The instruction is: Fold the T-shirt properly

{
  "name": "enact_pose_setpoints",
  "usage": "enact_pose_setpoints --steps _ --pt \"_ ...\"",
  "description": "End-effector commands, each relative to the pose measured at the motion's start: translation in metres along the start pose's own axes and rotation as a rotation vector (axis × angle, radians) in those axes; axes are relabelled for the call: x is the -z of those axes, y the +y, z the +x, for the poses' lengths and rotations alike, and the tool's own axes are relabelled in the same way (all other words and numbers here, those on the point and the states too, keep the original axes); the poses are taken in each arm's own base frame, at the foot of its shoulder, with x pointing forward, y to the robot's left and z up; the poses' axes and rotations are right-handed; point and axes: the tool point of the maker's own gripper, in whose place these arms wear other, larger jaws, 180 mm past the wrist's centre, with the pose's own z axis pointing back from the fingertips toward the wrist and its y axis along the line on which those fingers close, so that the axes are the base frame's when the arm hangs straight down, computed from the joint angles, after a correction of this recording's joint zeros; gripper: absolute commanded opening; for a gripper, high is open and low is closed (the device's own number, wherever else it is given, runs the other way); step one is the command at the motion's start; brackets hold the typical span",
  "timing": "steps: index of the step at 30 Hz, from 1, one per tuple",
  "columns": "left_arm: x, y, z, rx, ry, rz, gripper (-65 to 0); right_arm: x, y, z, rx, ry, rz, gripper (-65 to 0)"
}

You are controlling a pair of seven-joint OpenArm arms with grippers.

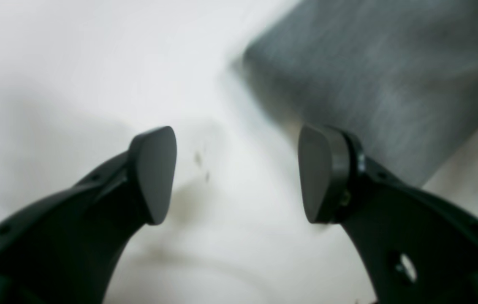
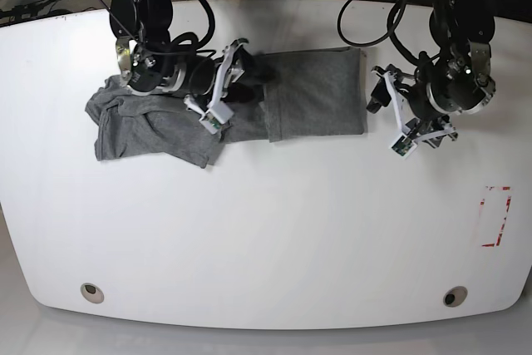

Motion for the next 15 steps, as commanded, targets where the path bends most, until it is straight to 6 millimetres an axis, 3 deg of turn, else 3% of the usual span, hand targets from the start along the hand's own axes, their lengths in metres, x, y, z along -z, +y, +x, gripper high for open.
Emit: enact_pose_setpoints --steps 1,8,12,15 --pt "0.001 -0.015 0.017 0.044 -0.047 -0.036 -23.6 -0.021 -0.024 0.014 0.016 -0.068 -0.067 -25.2" --pt "0.010 -0.046 0.035 0.084 -0.079 -0.112 -23.6 -0.078 -0.079 0.015 0.051 -0.111 -0.248 -25.0" --pt "0.014 -0.057 0.035 0.111 -0.070 -0.138 -23.7 -0.115 -0.108 0.018 0.085 -0.164 -0.358 -24.4" --pt "0.015 -0.059 0.032 0.109 -0.062 -0.145 -27.5 -0.141 -0.129 0.028 0.108 -0.221 -0.436 -24.1"
